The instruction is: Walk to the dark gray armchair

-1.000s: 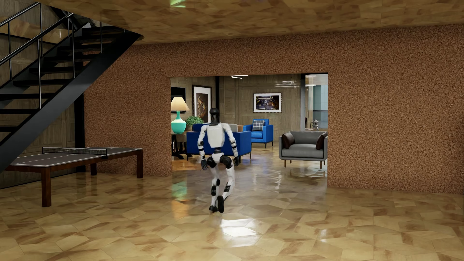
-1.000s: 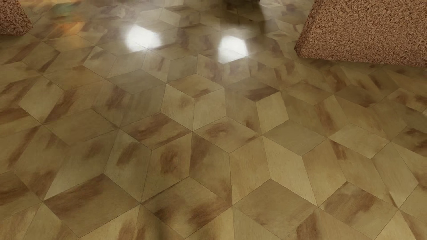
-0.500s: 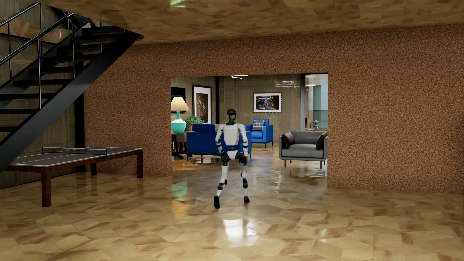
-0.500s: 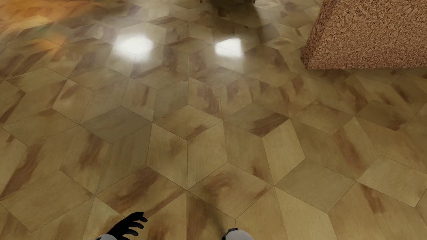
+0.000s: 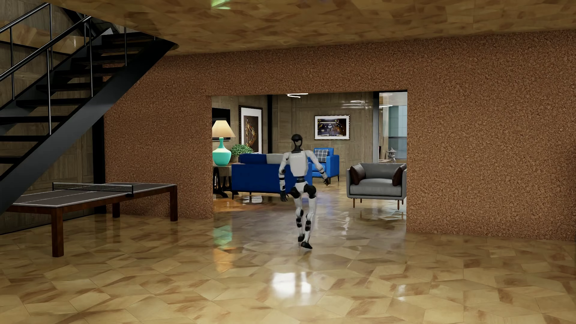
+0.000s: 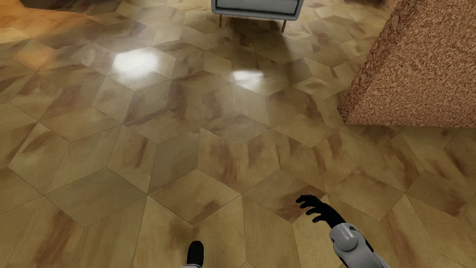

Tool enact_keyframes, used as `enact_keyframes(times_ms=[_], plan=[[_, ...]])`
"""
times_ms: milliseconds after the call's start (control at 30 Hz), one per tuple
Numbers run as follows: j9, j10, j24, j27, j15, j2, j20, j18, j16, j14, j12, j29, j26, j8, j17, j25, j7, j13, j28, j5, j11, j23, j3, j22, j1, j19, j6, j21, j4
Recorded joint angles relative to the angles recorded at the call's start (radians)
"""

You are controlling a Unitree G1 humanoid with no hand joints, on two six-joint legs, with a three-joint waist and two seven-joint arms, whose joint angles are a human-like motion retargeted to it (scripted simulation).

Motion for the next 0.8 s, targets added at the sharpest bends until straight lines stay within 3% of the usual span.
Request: enact_keyframes(times_ms=[33,67,100,167,233,300,400,467,500,533,633,667,800], plan=[[-0.003,-0.094,0.000,0.000,0.009,0.016,-0.002,0.000,-0.003,0.052,-0.008,0.000,0.000,0.000,0.018,0.000,0.000,0.013,0.000,-0.015,0.000,0.032,0.005,0.005,0.015,0.000,-0.003,0.019,0.007],[-0.006,0.202,0.000,0.000,0.018,0.042,-0.002,0.000,-0.006,0.008,-0.017,0.000,0.000,0.000,0.036,0.000,0.000,0.042,0.000,-0.025,0.004,0.070,0.001,-0.001,-0.009,0.000,0.005,0.045,0.016],[-0.016,0.238,0.000,0.000,0.041,0.050,0.006,0.000,-0.010,-0.021,-0.025,0.000,0.000,0.000,0.053,0.000,0.000,0.074,0.000,-0.043,0.025,0.121,0.008,-0.009,-0.025,0.000,0.013,0.071,0.018],[-0.004,0.410,0.000,0.000,0.177,0.054,0.027,0.000,-0.026,0.065,-0.067,0.000,0.000,0.000,0.118,0.000,0.000,0.145,0.000,-0.097,0.121,0.297,-0.024,0.001,-0.058,0.000,-0.017,0.110,0.009],[0.003,0.487,0.000,0.000,0.338,-0.077,0.075,0.000,-0.015,-0.018,-0.122,0.000,0.000,0.000,0.179,0.000,0.000,0.228,0.000,-0.147,0.384,0.460,-0.044,-0.013,-0.016,0.000,-0.035,0.161,-0.014],[0.009,0.468,0.000,0.000,0.421,-0.231,0.187,0.000,0.020,-0.078,-0.138,0.000,0.000,0.000,0.176,0.000,0.000,0.302,0.000,-0.136,0.646,0.412,-0.089,-0.099,0.073,0.000,-0.037,0.290,-0.025],[0.021,0.395,0.000,0.000,0.541,-0.352,0.291,0.000,0.091,-0.102,-0.174,0.000,0.000,0.000,0.124,0.000,0.000,0.411,0.000,-0.124,0.580,0.213,-0.219,-0.181,0.203,0.000,-0.024,0.355,-0.042],[0.030,0.403,0.000,0.000,0.515,-0.374,0.339,0.000,0.130,-0.123,-0.215,0.000,0.000,0.000,0.112,0.000,0.000,0.462,0.000,-0.109,0.349,0.121,-0.254,-0.219,0.234,0.000,-0.011,0.340,-0.044],[0.047,0.357,0.000,0.000,0.487,-0.343,0.335,0.000,0.162,-0.124,-0.226,0.000,0.000,0.000,0.112,0.000,0.000,0.487,0.000,-0.115,0.221,0.069,-0.253,-0.262,0.332,0.000,-0.033,0.335,-0.063],[0.035,0.374,0.000,0.000,0.456,-0.363,0.351,0.000,0.171,-0.130,-0.259,0.000,0.000,0.000,0.118,0.000,0.000,0.475,0.000,-0.088,0.114,0.076,-0.278,-0.250,0.294,0.000,-0.017,0.333,-0.051],[0.045,0.343,0.000,0.000,0.212,-0.346,0.373,0.000,0.164,-0.164,-0.346,0.000,0.000,0.000,0.144,0.000,0.000,0.430,0.000,-0.086,-0.028,0.104,-0.280,-0.200,0.359,0.000,-0.026,0.322,-0.085],[0.049,0.373,0.000,0.000,0.191,-0.354,0.367,0.000,0.156,-0.175,-0.364,0.000,0.000,0.000,0.140,0.000,0.000,0.408,0.000,-0.085,-0.033,0.106,-0.270,-0.208,0.351,0.000,-0.029,0.331,-0.082],[0.050,0.360,0.000,0.000,0.345,-0.383,0.277,0.000,0.128,-0.187,-0.357,0.000,0.000,0.000,0.094,0.000,0.000,0.332,0.000,-0.098,-0.016,0.104,-0.232,-0.281,0.403,0.000,-0.052,0.347,-0.095]])
